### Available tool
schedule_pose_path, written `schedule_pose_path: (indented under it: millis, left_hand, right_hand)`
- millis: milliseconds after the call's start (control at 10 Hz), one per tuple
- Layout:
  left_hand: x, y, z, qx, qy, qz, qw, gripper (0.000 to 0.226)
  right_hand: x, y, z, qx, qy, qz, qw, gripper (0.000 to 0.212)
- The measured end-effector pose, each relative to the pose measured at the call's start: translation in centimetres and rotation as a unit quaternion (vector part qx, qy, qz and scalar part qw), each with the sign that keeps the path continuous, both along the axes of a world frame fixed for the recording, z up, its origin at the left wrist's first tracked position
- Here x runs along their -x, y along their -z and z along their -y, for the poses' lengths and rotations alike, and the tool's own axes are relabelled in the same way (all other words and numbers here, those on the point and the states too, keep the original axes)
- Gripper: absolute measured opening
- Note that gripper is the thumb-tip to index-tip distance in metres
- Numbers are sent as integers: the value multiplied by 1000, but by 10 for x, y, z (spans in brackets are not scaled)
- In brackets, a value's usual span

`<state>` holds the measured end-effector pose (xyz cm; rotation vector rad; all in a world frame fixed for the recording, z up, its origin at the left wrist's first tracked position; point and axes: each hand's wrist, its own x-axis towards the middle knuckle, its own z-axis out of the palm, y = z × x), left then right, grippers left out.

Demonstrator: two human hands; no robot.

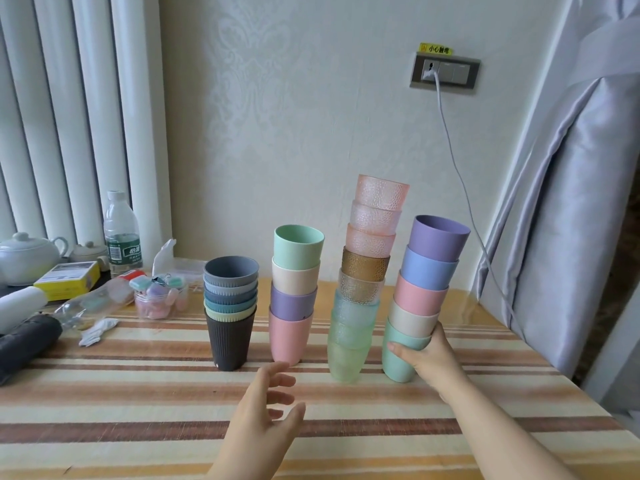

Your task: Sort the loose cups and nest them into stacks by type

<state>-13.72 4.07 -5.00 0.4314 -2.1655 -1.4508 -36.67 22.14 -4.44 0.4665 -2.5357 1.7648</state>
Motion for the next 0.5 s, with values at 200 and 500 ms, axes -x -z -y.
schedule_pose_path:
  millis: [200, 500]
  left_hand:
    - [-5, -1, 2, 2, 5, 3, 1000, 43]
    - [-13, -7, 9, 12, -5, -12, 1000, 29]
  right_hand:
    - [-8, -3, 0, 35, -20, 9, 999, 63]
    - [-26, 2, -16, 13, 38, 8, 999, 106]
